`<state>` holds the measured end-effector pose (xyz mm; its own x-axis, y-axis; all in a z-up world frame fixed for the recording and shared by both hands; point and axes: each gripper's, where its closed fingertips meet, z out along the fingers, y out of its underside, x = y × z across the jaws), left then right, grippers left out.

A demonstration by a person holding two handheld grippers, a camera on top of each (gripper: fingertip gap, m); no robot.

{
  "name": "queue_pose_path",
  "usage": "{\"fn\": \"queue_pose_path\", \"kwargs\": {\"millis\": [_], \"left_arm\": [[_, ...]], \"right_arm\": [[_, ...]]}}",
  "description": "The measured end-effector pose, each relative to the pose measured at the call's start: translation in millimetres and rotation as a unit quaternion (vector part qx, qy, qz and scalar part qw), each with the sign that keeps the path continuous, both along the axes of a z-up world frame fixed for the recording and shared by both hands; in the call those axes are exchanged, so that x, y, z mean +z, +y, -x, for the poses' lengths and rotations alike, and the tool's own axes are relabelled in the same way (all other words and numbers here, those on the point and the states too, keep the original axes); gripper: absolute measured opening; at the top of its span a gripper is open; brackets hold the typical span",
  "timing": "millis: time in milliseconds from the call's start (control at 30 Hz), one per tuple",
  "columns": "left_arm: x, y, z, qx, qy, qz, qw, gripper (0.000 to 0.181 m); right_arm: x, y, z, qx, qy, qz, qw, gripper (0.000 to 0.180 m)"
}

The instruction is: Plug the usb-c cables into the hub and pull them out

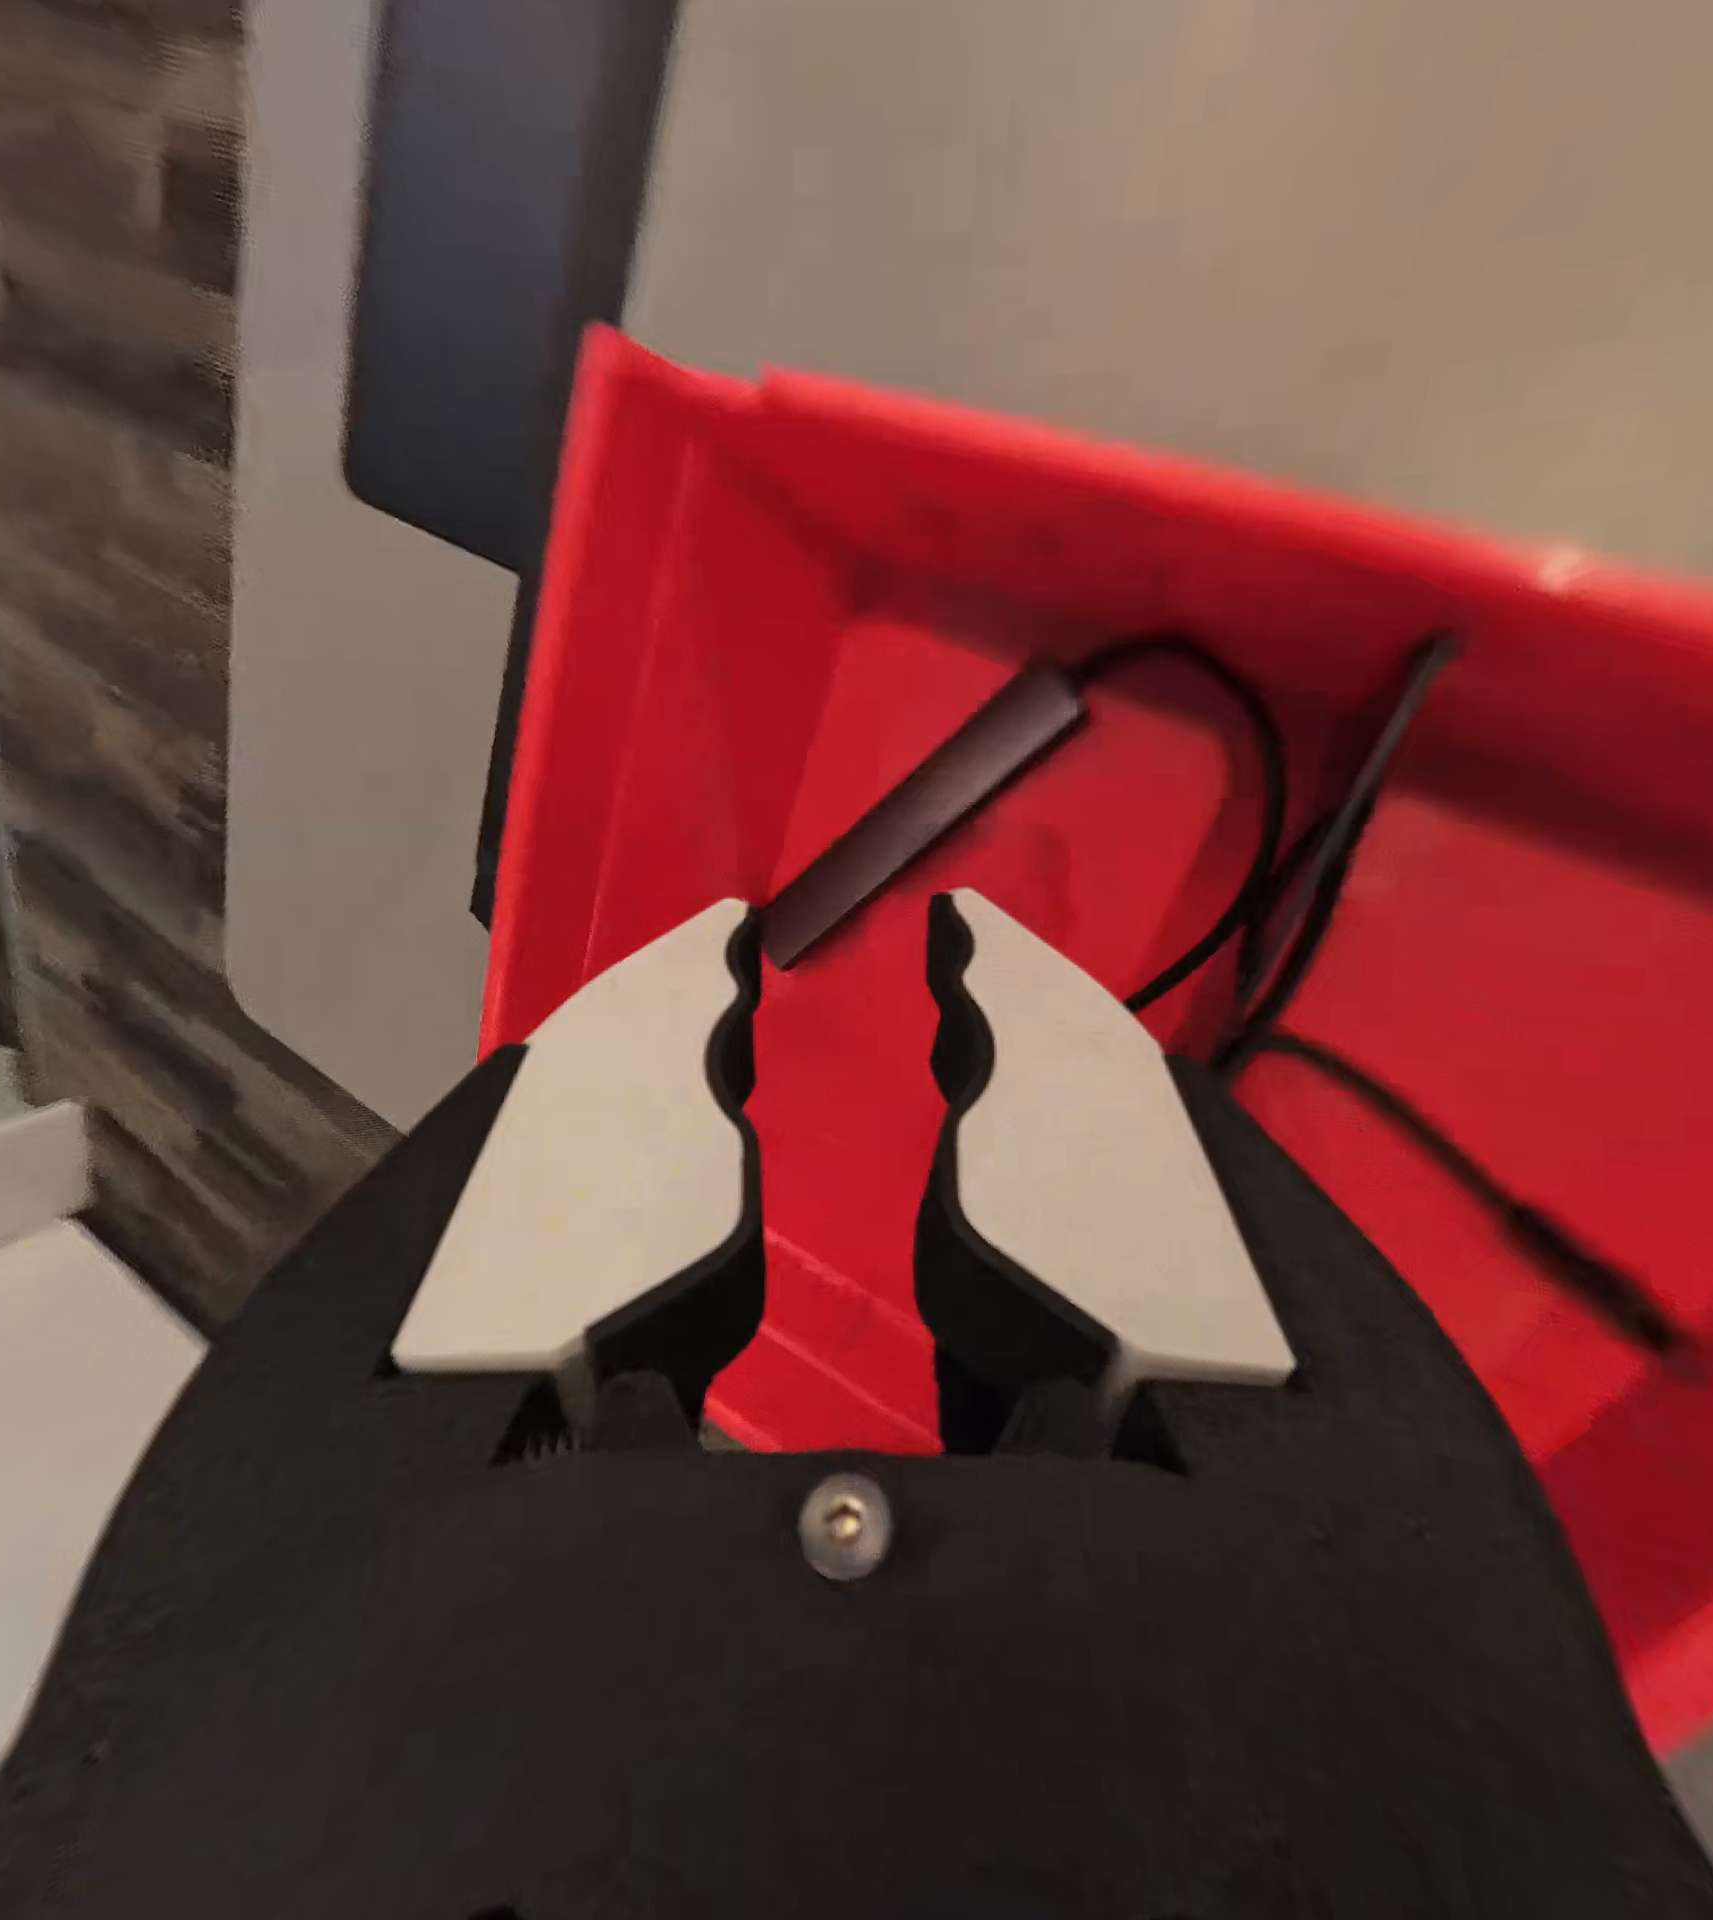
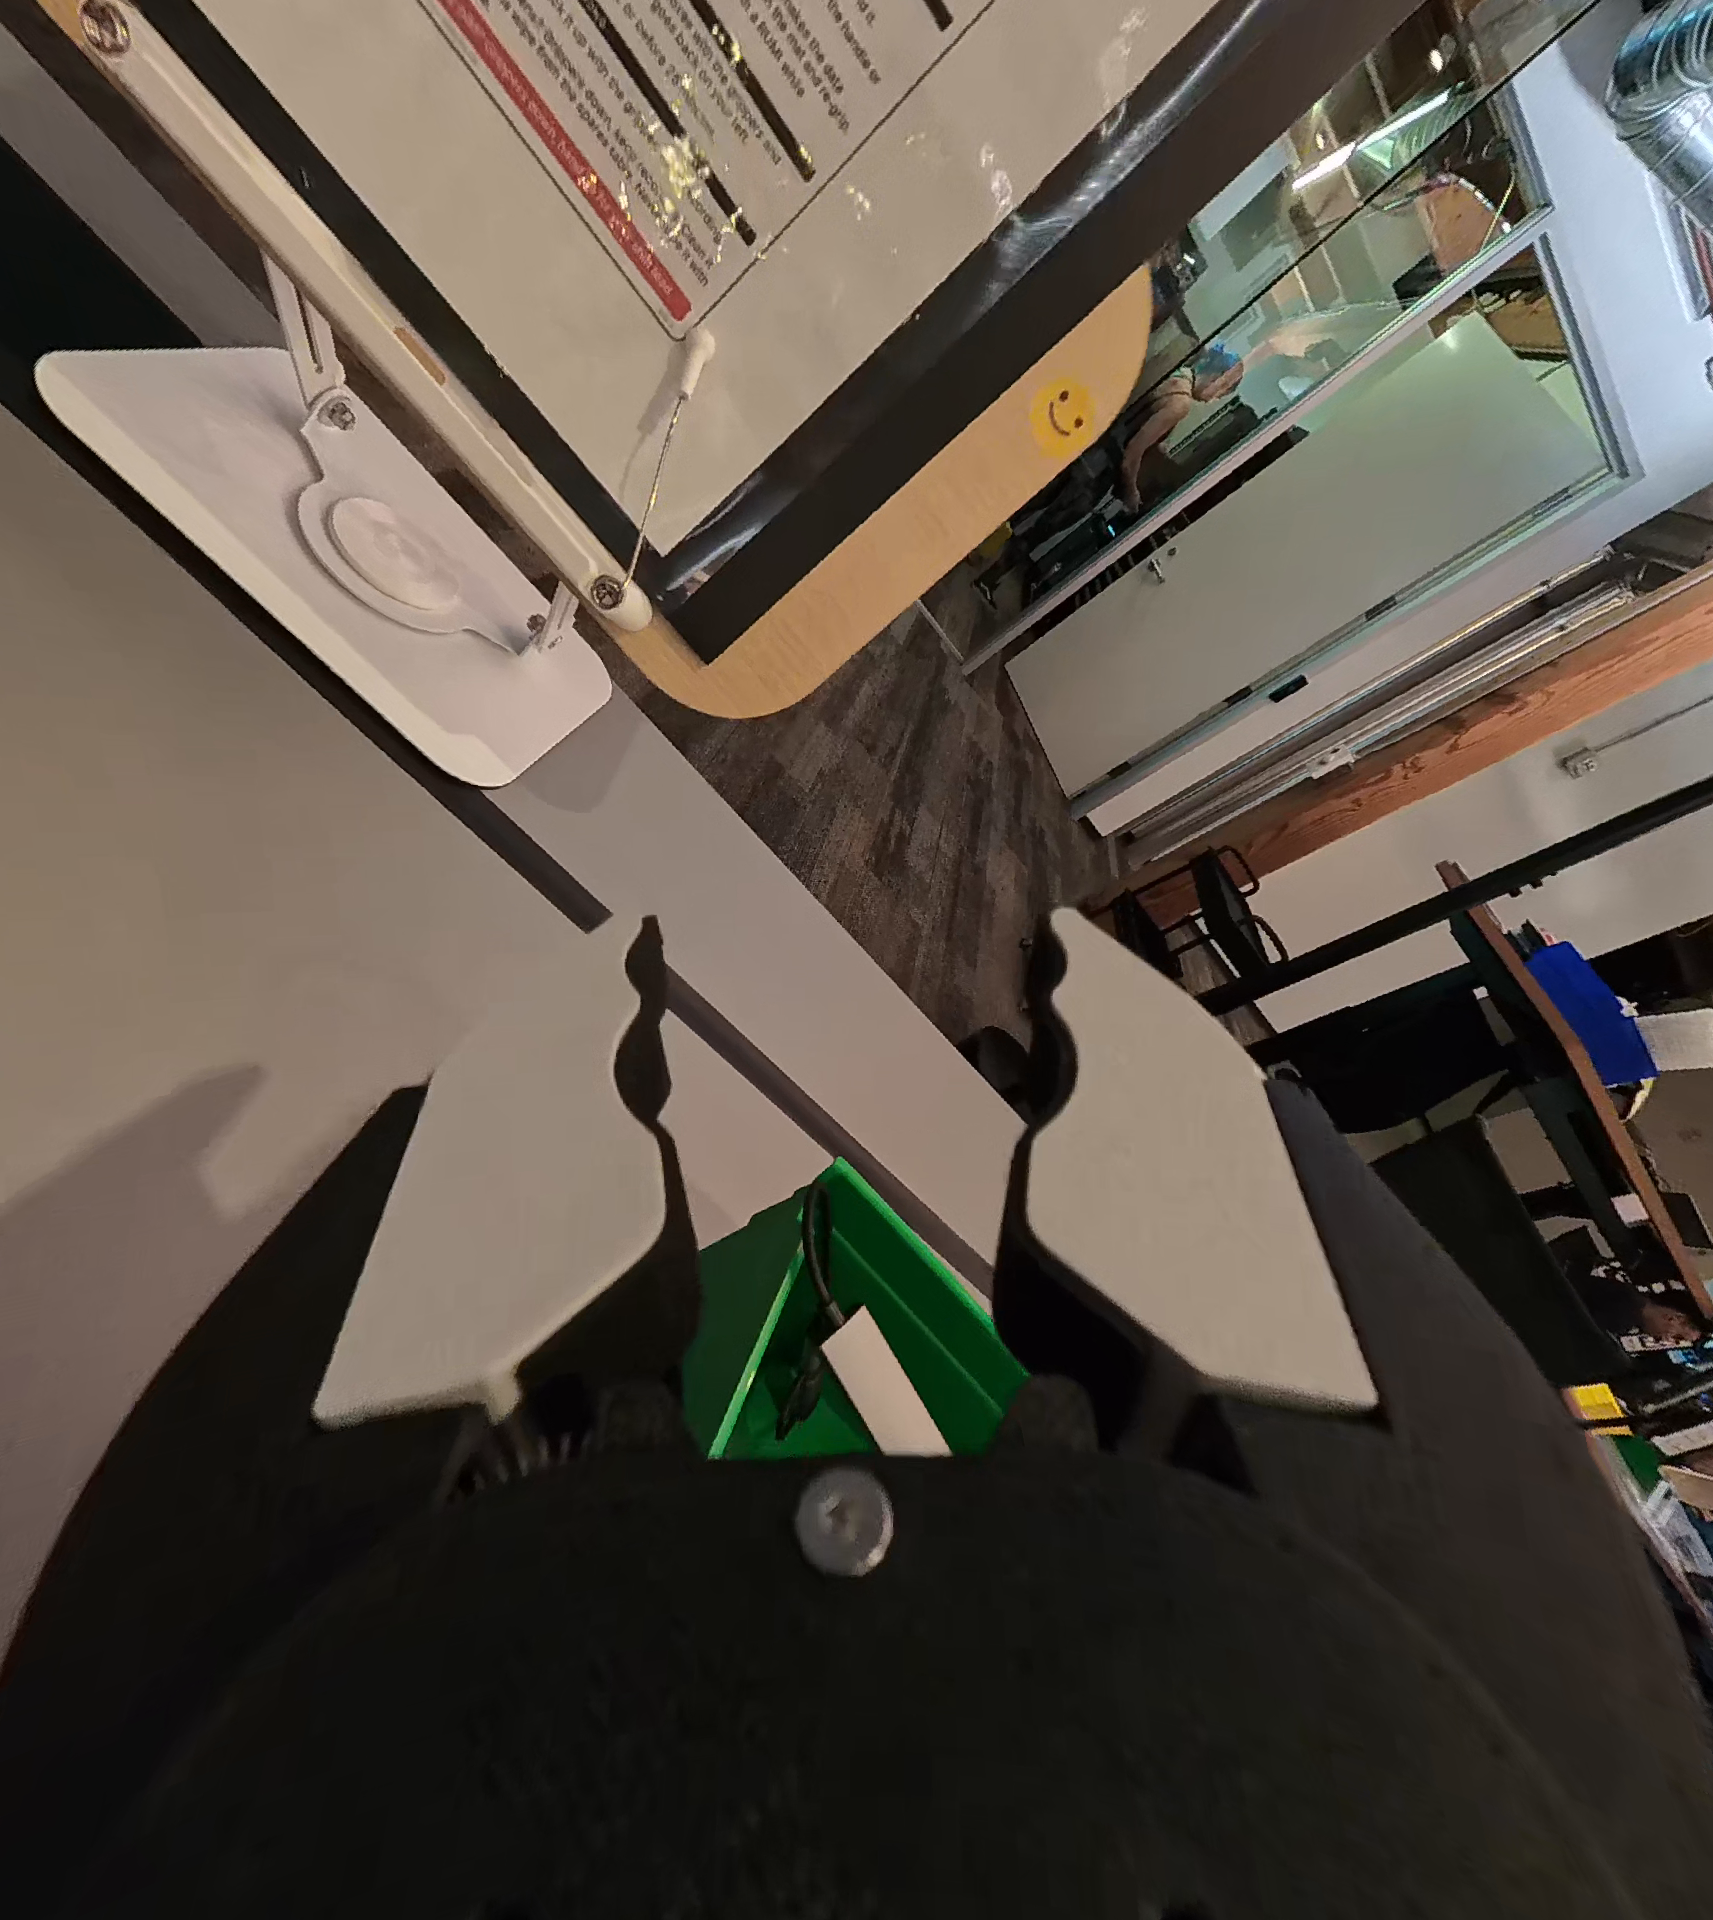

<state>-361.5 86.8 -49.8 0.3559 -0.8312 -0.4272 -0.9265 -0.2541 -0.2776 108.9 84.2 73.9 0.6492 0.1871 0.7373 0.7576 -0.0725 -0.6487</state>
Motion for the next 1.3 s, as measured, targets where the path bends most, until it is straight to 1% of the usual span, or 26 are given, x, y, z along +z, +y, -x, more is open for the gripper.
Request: {"fn": "queue_pose_path", "kwargs": {"millis": [33, 100, 200, 267, 300, 367, 467, 533, 600, 667, 733, 767, 800, 833, 967, 1033, 1133, 1233, 1300], "left_arm": [[-15, 4, 5, -0.023, 0.034, 0.008, 0.999, 0.028], [-40, 12, 11, -0.054, 0.069, 0.039, 0.995, 0.039], [-66, 21, 14, -0.076, 0.075, 0.097, 0.990, 0.050], [-79, 24, 14, -0.099, 0.075, 0.123, 0.985, 0.056], [-86, 25, 17, -0.113, 0.087, 0.131, 0.981, 0.054], [-98, 25, 23, -0.137, 0.112, 0.137, 0.975, 0.058], [-102, 19, 18, -0.150, 0.092, 0.166, 0.970, 0.045], [-102, 18, 19, -0.151, 0.086, 0.169, 0.970, 0.045], [-103, 22, 26, -0.147, 0.115, 0.155, 0.970, 0.026], [-102, 24, 33, -0.134, 0.150, 0.142, 0.969, 0.025], [-101, 28, 46, -0.087, 0.192, 0.134, 0.968, 0.023], [-99, 30, 52, -0.063, 0.206, 0.126, 0.968, 0.022], [-96, 32, 56, -0.048, 0.213, 0.112, 0.969, 0.013], [-91, 34, 58, -0.041, 0.212, 0.093, 0.972, 0.010], [-58, 37, 62, -0.002, 0.197, 0.023, 0.980, 0.009], [-40, 33, 65, 0.013, 0.192, 0.002, 0.981, 0.009], [-7, 27, 66, 0.036, 0.170, -0.039, 0.984, 0.009], [35, 19, 62, 0.052, 0.153, -0.091, 0.983, 0.008], [64, 8, 48, 0.057, 0.128, -0.119, 0.983, 0.008]], "right_arm": [[-2, 1, -1, -0.003, -0.008, 0.001, 1.000, 0.068], [-6, 3, -1, -0.007, -0.027, 0.005, 1.000, 0.068], [-11, 3, 5, 0.006, -0.050, 0.009, 0.999, 0.068], [-17, 3, 12, 0.019, -0.043, 0.022, 0.999, 0.068], [-20, 3, 15, 0.027, -0.040, 0.027, 0.998, 0.068], [-27, 5, 20, 0.037, -0.048, 0.036, 0.997, 0.068], [-38, 8, 23, 0.037, -0.071, 0.051, 0.995, 0.068], [-45, 10, 27, 0.043, -0.072, 0.060, 0.995, 0.068], [-51, 11, 33, 0.054, -0.070, 0.070, 0.994, 0.067], [-55, 11, 34, 0.056, -0.076, 0.075, 0.993, 0.066], [-54, 11, 32, 0.055, -0.080, 0.073, 0.993, 0.066], [-53, 11, 32, 0.056, -0.078, 0.072, 0.993, 0.065], [-52, 11, 32, 0.057, -0.073, 0.070, 0.993, 0.065], [-51, 10, 32, 0.059, -0.069, 0.069, 0.993, 0.065], [-47, 9, 30, 0.060, -0.066, 0.064, 0.994, 0.064], [-45, 8, 30, 0.063, -0.063, 0.061, 0.994, 0.064], [-40, 5, 33, 0.072, -0.052, 0.056, 0.994, 0.064], [-34, 2, 35, 0.079, -0.044, 0.049, 0.995, 0.064], [-29, -1, 38, 0.087, -0.039, 0.043, 0.994, 0.064]]}}
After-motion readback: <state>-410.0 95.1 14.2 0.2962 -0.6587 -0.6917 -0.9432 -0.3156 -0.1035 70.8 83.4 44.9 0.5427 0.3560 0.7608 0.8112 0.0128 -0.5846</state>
